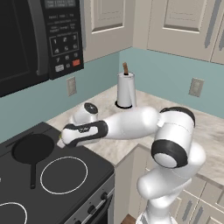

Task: Put the sweet potato and broccoli in the pan. Then turn on the rear right burner and set the heat to medium.

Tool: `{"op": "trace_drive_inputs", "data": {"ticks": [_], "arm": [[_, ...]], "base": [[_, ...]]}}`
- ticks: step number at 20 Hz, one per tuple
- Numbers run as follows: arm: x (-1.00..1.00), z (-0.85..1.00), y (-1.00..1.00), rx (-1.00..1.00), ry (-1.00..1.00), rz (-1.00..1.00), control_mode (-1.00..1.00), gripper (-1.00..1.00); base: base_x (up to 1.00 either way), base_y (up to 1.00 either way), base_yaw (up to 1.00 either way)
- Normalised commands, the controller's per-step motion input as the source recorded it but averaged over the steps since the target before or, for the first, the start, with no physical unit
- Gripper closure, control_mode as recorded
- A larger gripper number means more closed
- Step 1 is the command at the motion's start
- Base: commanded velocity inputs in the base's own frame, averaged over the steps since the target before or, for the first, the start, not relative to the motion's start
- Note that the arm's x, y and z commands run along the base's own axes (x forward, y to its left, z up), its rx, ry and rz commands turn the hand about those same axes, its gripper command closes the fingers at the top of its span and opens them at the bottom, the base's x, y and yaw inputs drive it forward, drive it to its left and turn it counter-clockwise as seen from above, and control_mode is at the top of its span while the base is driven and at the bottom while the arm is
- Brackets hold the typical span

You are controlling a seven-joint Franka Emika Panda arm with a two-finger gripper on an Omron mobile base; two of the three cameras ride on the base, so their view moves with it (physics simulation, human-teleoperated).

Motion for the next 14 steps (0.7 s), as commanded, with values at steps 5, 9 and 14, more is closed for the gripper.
{"op": "trace_drive_inputs", "data": {"ticks": [5,9,14], "arm": [[0.01,0.36,0.41,0.00,-0.02,0.06,-1.00,1.00],[0.20,0.42,0.22,-0.03,0.00,0.03,-1.00,1.00],[0.13,0.05,0.18,-0.04,0.01,0.02,-1.00,1.00]], "base": [[0.00,0.00,0.00],[0.00,0.00,0.00],[0.00,0.00,0.00]]}}
